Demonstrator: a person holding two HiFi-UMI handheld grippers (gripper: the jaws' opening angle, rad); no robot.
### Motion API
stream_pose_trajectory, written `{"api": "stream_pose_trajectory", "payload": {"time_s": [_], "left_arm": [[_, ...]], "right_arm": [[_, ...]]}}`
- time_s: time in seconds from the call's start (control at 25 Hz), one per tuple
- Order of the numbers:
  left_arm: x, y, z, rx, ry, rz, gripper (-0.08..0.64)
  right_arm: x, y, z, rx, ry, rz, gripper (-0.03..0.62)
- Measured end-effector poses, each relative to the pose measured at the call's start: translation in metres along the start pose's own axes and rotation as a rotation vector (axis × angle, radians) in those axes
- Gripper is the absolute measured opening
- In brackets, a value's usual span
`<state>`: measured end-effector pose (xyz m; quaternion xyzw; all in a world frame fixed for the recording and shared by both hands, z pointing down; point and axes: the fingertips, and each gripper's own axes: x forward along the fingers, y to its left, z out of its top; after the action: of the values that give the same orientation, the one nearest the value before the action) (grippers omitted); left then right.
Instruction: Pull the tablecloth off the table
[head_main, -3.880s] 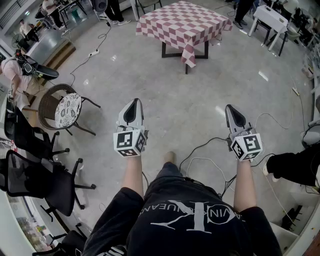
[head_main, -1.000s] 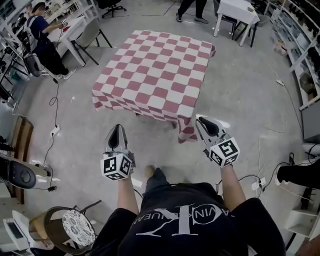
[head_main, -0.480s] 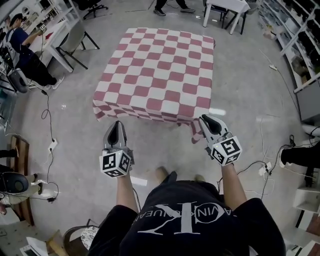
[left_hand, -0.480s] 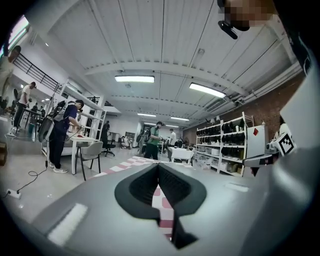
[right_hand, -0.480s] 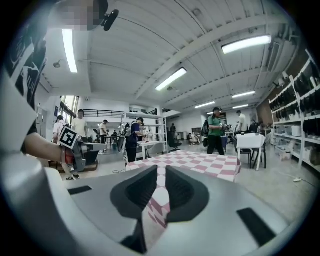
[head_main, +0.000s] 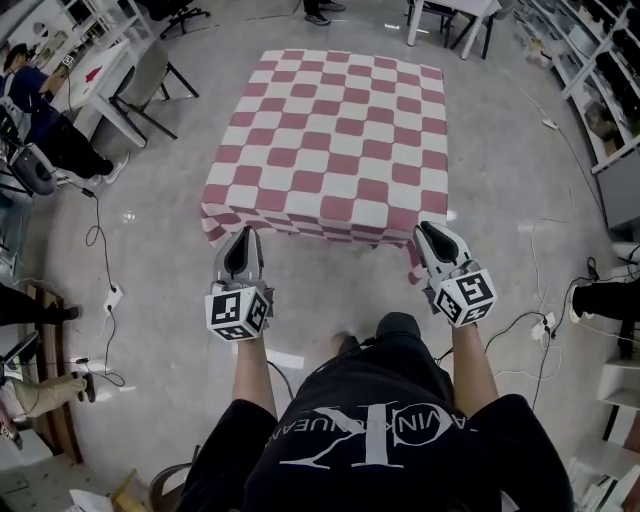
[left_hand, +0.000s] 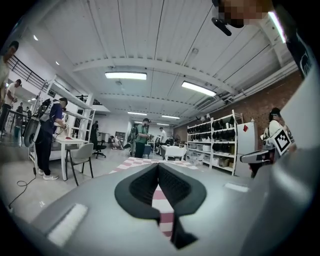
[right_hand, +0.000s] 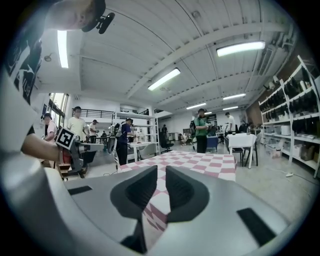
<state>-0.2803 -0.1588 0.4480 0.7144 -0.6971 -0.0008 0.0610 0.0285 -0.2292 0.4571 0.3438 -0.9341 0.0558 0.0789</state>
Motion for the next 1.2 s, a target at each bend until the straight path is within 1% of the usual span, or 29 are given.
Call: {"api": "stream_pose_trajectory", "payload": {"time_s": [0.12, 0.28, 0.48, 0.6, 0.76, 0.84, 1.0, 1.2], "left_arm": [[0.010, 0.009, 0.000, -0.005, 0.002, -0.010, 0.012], [0.028, 0.017, -0.005, -0.022, 0.009, -0.021, 0.012], [0.061, 0.027, -0.016, -0.012, 0.041, -0.051, 0.012], [0.086, 0.038, -0.011, -0.029, 0.043, -0.048, 0.012], [0.127, 0.061, -0.003, -0.022, 0.056, -0.041, 0.011], [0.148, 0.070, -0.002, -0.021, 0.069, -0.044, 0.011], [0.194, 0.077, -0.010, -0.023, 0.105, -0.069, 0.012], [0.249, 0.083, -0.025, -0.035, 0.149, -0.119, 0.012]], "right_arm": [[0.007, -0.001, -0.009, 0.030, 0.021, -0.014, 0.014], [0.025, -0.018, -0.009, 0.059, 0.028, -0.046, 0.014], [0.079, -0.038, -0.014, 0.108, 0.024, -0.056, 0.014], [0.115, -0.050, -0.009, 0.104, 0.039, -0.048, 0.014], [0.157, -0.068, -0.004, 0.076, 0.072, -0.045, 0.014], [0.172, -0.081, -0.005, 0.080, 0.087, -0.055, 0.014], [0.191, -0.114, -0.011, 0.096, 0.123, -0.107, 0.014], [0.209, -0.159, -0.031, 0.137, 0.173, -0.223, 0.014]]}}
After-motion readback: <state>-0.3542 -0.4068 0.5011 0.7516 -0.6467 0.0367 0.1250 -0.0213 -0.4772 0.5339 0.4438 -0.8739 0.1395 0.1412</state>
